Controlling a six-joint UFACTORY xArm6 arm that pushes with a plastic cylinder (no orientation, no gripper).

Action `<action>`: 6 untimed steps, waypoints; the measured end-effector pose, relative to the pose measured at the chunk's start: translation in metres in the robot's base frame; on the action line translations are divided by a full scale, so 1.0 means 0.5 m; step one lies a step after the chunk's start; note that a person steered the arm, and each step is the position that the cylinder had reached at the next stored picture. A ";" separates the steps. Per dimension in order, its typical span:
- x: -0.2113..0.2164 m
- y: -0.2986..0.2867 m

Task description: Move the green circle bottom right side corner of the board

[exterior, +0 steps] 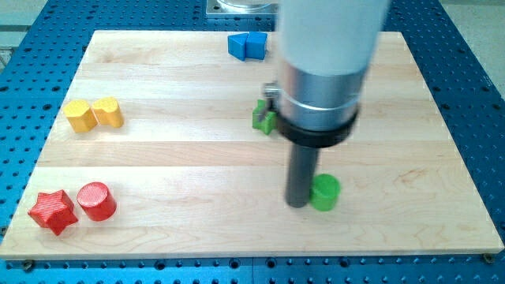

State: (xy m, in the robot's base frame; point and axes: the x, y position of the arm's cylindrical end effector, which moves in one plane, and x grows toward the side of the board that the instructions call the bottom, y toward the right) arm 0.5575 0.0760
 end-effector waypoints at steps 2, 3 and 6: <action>-0.067 0.084; -0.032 0.192; 0.037 0.175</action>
